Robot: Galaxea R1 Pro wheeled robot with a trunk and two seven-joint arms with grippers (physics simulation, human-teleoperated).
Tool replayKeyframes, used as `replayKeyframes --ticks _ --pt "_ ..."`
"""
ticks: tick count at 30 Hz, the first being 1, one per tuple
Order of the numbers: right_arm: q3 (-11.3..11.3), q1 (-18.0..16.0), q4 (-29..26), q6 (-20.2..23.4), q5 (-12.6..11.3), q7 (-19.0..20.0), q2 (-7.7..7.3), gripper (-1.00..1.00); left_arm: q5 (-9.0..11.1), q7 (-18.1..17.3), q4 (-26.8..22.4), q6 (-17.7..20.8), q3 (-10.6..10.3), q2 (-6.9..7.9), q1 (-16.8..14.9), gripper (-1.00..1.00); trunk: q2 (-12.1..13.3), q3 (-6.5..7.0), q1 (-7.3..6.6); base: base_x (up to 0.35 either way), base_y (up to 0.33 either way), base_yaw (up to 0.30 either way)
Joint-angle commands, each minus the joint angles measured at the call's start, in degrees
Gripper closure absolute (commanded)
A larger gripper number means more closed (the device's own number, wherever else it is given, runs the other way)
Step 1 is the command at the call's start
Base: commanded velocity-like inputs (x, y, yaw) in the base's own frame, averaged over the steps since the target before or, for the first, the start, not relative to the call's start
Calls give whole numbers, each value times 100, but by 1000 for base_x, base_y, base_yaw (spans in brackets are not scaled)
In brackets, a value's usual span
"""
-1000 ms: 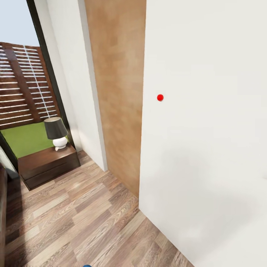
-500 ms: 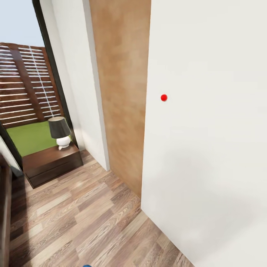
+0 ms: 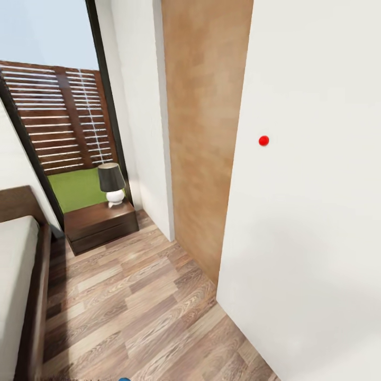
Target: In the bedroom, move the book from the bed onto either nightstand, and place the two sandals side by side next to the bed.
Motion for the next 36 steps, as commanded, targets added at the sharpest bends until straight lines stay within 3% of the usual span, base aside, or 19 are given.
replayKeyframes --ticks 1,19,36 --pt "34 -4 3 -18 -20 -20 0 100 59 21 10 -23 -50 -1 -7 100 -12 -12 3 0 0 288" --pt "34 -4 3 -19 -20 -20 -1 100 59 21 10 -23 -51 -3 -7 100 -12 -12 3 0 0 286" --pt "34 -4 4 -19 -20 -20 -1 100 55 21 12 -23 -52 -1 -7 100 -12 -12 3 0 0 153"
